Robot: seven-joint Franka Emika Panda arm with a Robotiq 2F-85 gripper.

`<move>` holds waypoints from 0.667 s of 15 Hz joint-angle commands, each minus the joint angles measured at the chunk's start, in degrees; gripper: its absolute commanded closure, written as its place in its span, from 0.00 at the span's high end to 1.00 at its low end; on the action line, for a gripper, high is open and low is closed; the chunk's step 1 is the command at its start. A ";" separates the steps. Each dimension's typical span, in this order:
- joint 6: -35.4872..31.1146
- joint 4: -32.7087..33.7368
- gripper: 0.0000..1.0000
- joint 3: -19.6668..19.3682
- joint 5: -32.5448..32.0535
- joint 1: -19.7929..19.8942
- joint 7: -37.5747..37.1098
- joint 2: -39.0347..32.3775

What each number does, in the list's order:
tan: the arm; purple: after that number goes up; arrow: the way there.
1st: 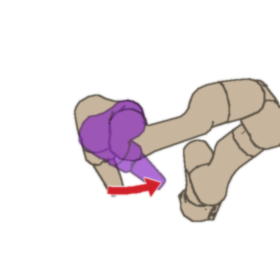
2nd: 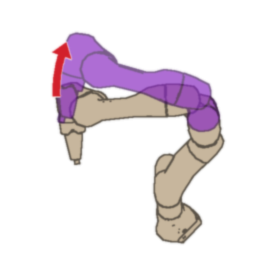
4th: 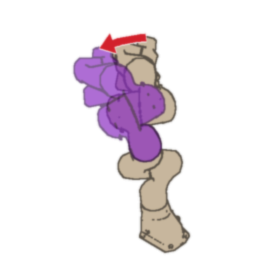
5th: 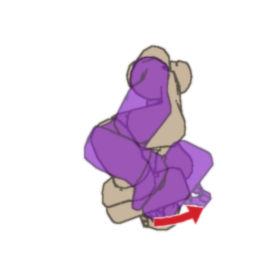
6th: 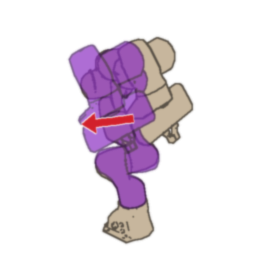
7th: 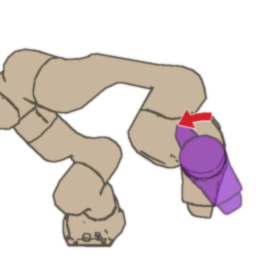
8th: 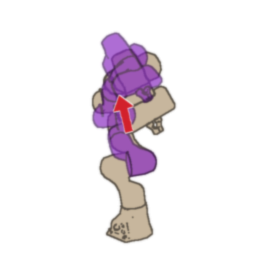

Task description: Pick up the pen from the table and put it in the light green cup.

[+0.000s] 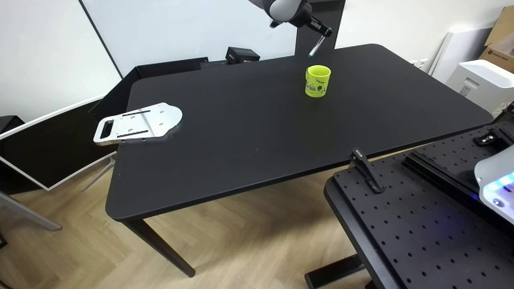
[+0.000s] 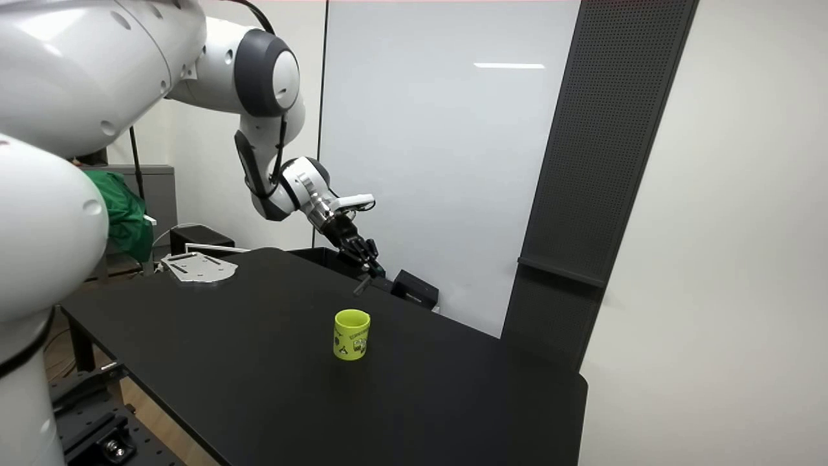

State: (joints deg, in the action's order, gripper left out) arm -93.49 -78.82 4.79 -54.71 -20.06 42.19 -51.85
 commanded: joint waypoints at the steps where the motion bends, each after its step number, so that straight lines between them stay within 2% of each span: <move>1: 2.33 0.05 0.05 0.86 -1.69 0.78 1.13 -0.61; 10: 3.72 -1.12 0.05 1.46 -1.44 1.67 2.23 -2.64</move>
State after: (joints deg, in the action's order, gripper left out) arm -90.70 -79.53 5.04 -55.36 -19.49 43.96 -54.17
